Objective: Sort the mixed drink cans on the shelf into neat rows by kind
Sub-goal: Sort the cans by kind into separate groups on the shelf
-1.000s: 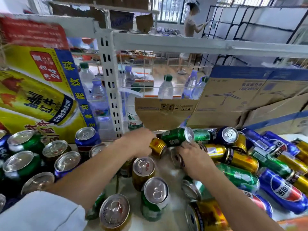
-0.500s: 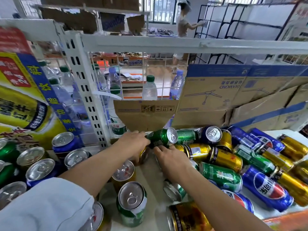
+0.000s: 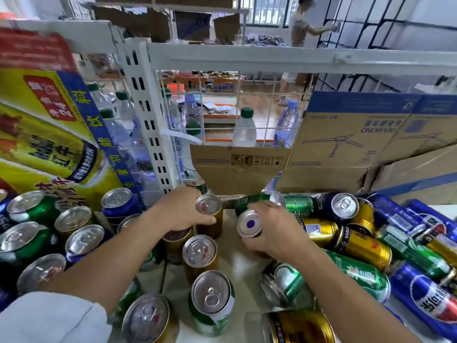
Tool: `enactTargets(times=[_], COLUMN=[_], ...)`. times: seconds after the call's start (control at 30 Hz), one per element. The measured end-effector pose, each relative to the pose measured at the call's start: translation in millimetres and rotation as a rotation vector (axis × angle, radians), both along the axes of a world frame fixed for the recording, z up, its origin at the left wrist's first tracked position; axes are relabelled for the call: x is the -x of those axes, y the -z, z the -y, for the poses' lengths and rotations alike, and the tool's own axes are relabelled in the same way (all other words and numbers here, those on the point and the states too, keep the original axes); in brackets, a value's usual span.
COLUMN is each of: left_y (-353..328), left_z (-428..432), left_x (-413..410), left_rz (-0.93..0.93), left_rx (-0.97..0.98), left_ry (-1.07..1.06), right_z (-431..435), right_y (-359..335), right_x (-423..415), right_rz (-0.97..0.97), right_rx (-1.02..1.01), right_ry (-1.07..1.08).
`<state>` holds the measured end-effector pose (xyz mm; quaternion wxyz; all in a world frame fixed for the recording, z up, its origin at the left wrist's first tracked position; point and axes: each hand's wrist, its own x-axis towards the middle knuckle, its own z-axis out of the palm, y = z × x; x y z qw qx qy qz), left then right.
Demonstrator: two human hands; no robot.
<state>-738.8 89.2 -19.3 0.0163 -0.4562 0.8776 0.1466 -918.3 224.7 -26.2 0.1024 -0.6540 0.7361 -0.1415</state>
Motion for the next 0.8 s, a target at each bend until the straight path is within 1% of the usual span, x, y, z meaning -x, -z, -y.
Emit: enactTargets(times=[0.07,0.13,0.2,0.37,0.47,0.53,0.6,0.67,0.73,0.8], left_y=[3,6,6,1,-2,-7,-13,-15,-16,-18], left_z=[0,0,0,-2,-5,-10,-16,-22,-28,-33], left_x=[1,0,0,2,2,2,2,0,-4,-7], left_rz=[-0.015,-0.040,-0.025,0.088,0.083,0.069,0.027,0.005,0.006,-0.047], left_rx=[0.041,0.056,0.064,0.070,0.078,0.134,0.187,0.198,0.176,0.103], left_ry=[-0.018,-0.040,-0.044,-0.024,-0.012,0.006,0.031,0.051,0.066,0.079], right_z=[-1,-3,-5,-10,-10,-8,-6,-4,-3,0], right_y=[-7,-9,-6,1,-2,-4,-5,-4,1,6], right_x=[-1,-5,-9,-16,-11,-3,3,2,-4,-8], right_rz=[0.145,0.235,0.259,0.286,0.336,0.375,0.384,0.343,0.264,0.241], right_rx=[0.044,0.036,-0.001,-0.071,-0.106,-0.160,-0.227,-0.273,-0.255,-0.199], right_ry=[0.047,0.053,0.011,-0.085,-0.119,-0.114,-0.120,-0.149,-0.145,-0.118])
